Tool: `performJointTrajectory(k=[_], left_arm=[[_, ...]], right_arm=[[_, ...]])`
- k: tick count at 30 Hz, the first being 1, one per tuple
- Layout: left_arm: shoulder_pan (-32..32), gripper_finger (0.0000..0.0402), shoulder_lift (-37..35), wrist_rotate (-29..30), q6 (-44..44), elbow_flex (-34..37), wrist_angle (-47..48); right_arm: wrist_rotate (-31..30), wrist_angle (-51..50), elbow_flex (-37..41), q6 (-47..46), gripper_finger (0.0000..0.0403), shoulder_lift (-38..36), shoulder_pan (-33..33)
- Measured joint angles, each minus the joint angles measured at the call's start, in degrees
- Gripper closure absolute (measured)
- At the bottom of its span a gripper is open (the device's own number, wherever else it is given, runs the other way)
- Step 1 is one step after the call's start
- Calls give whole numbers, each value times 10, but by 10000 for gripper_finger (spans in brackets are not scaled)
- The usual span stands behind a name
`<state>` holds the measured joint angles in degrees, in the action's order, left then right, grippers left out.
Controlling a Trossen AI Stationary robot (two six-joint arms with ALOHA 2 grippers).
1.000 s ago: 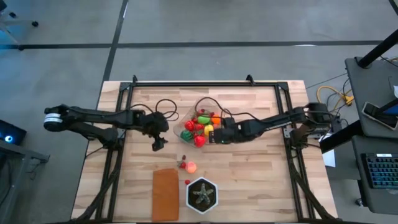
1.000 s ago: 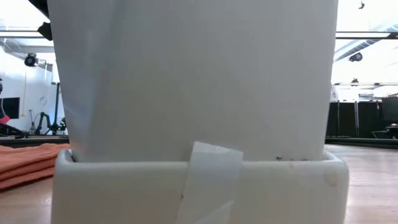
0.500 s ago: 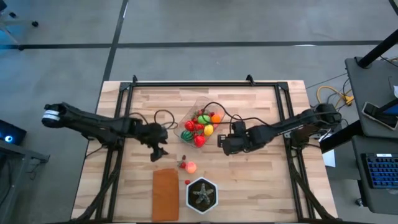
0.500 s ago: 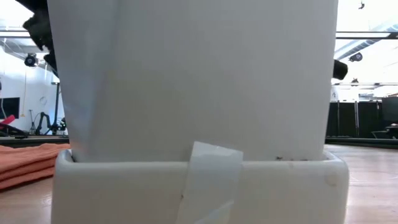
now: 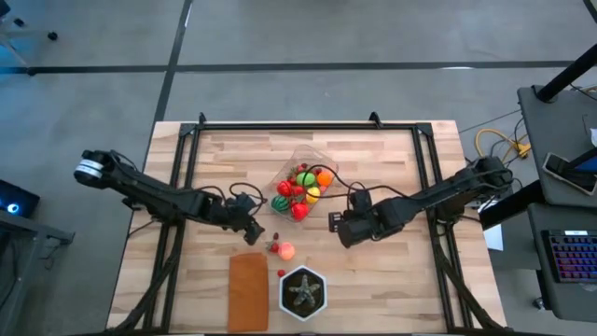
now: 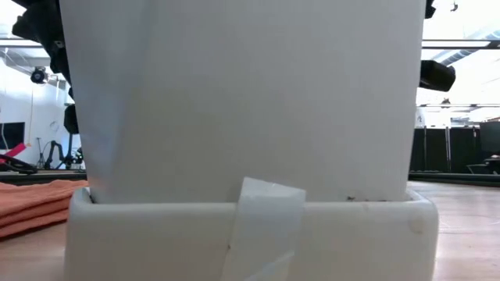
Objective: Pick and placing Produce into tupperware
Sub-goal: Put the red cherry into the transparent bin
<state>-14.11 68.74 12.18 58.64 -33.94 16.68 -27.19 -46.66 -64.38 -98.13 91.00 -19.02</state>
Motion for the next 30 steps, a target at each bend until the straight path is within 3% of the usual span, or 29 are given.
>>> performJointTrajectory(k=[9,18,30], left_arm=[[-28,134,86,-1,41,-11,-75],[-28,134,160,2,44,-37,-72],[-28,134,241,3,7,-105,-72]], right_arm=[[0,-1,0,-44,394,0,-33],[-13,-1,0,-98,394,0,-60],[-14,-2,0,-103,394,0,-62]])
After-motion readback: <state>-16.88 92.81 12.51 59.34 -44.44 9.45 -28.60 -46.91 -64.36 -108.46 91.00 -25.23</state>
